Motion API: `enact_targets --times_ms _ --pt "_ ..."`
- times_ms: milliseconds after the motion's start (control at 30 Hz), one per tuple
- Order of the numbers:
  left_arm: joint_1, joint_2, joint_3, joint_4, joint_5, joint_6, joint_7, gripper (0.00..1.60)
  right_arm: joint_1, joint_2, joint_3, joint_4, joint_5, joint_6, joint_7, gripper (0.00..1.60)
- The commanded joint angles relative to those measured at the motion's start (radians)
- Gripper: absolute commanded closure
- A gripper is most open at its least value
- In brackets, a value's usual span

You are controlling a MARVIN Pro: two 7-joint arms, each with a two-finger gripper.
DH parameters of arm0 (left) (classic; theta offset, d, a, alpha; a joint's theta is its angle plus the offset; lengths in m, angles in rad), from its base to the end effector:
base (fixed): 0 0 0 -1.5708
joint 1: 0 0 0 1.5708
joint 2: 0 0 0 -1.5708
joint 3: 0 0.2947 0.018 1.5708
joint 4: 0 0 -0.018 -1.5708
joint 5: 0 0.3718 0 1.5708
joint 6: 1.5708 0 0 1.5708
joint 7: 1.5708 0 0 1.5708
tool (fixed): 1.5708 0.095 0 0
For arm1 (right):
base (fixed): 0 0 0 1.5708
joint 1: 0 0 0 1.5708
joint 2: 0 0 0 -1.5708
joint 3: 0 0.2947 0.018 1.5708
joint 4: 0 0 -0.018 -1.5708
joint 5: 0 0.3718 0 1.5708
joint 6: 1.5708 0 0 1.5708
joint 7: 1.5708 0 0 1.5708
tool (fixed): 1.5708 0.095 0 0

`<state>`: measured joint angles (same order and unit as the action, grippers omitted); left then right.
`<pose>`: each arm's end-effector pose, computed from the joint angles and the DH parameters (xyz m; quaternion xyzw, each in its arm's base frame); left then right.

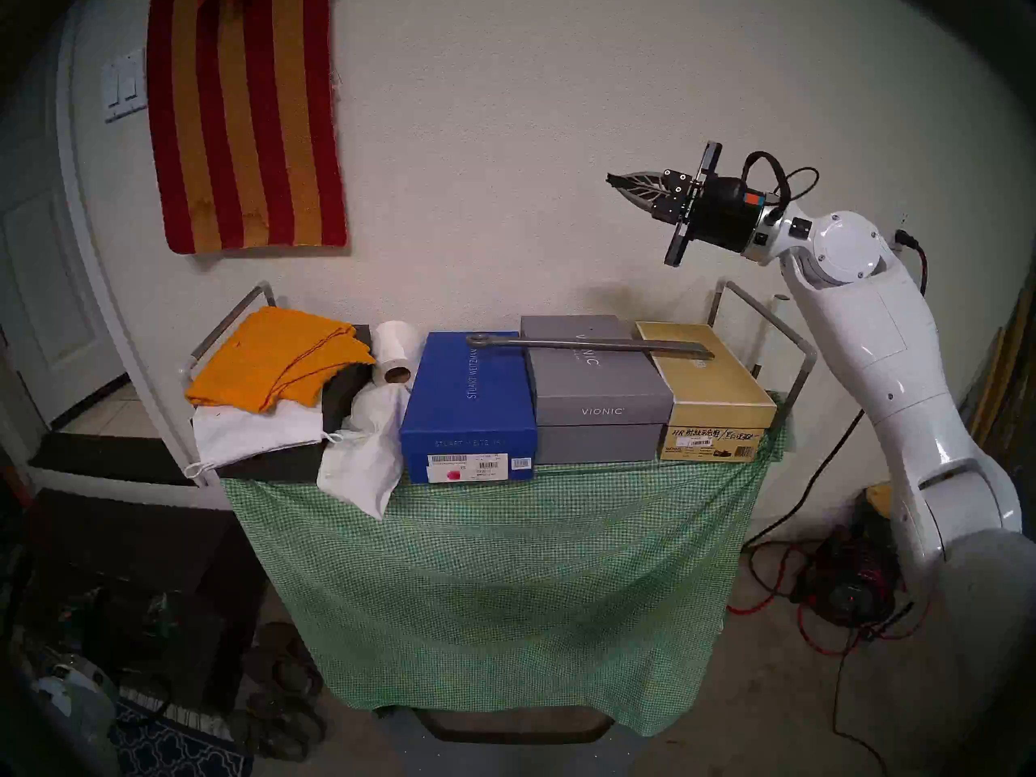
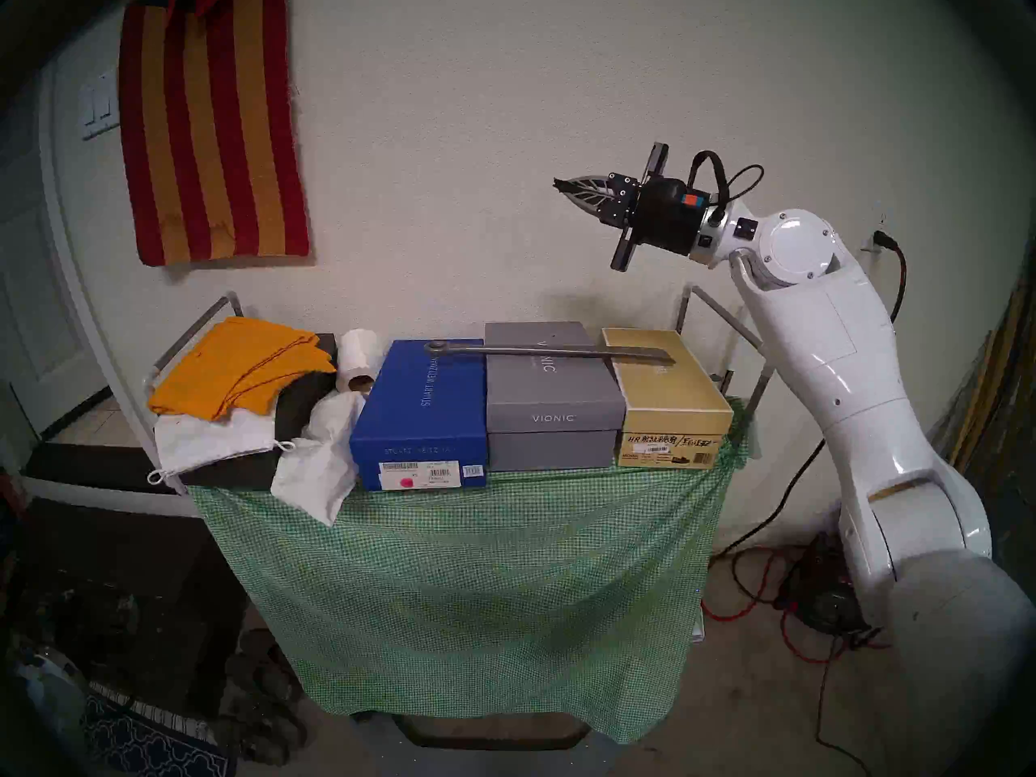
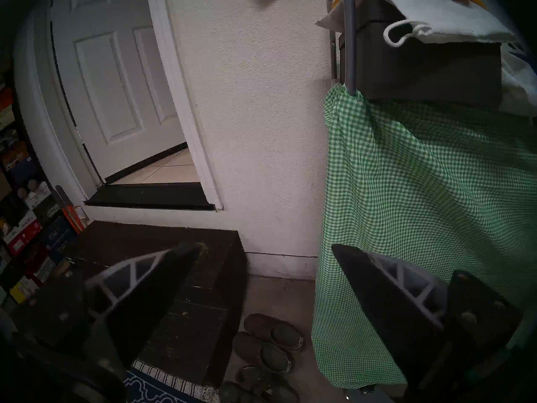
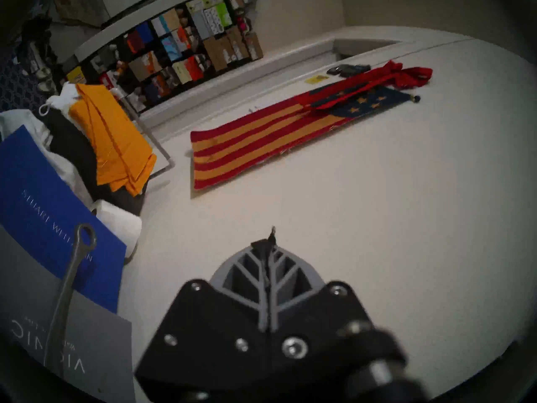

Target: Lift the object off the cloth, cover the shoe rack with the cloth, put the object back

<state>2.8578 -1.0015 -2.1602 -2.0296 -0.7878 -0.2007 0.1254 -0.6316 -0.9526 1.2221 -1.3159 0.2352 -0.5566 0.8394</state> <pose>0.1533 0.2756 -0.3237 -0.8162 -0.0744 -0.5571 0.1335 0.5720 -0.0470 0.0655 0.2478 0.5714 0.7822 0.0135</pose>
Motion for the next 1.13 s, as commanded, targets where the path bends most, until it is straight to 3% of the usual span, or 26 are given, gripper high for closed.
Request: enact_targets --times_ms 0,400,433,467,500,533,767,1100 --pt "0.000 -0.003 -0.002 0.000 -0.001 -0.001 0.001 0.00 -0.112 0.066 0.071 -0.077 0.072 -0.077 -0.075 1.60" --pt "-0.004 -0.009 -0.004 -0.001 0.003 0.003 -0.002 0.00 -0.258 0.134 0.138 -0.212 0.165 -0.210 -0.170 1.60" --pt "-0.004 -0.009 -0.004 -0.001 0.003 0.003 -0.003 0.00 -0.271 0.138 0.144 -0.223 0.166 -0.224 -0.180 1.40" --pt "-0.005 -0.010 -0.004 -0.001 0.003 0.004 -0.003 0.00 -0.285 0.142 0.150 -0.235 0.173 -0.233 -0.189 0.94" --pt "-0.005 -0.010 -0.004 -0.001 0.004 0.004 -0.004 0.00 -0.299 0.146 0.155 -0.246 0.179 -0.246 -0.199 0.21" --pt "-0.005 -0.011 -0.004 -0.001 0.004 0.004 -0.004 0.00 -0.318 0.150 0.163 -0.258 0.184 -0.253 -0.208 0.00" --pt "-0.008 -0.015 -0.005 -0.001 0.005 0.007 -0.006 0.00 -0.407 0.180 0.187 -0.315 0.200 -0.304 -0.287 0.00" --pt "-0.011 -0.020 -0.007 -0.002 0.007 0.011 -0.009 0.00 -0.540 0.198 0.253 -0.404 0.152 -0.306 -0.409 0.00"
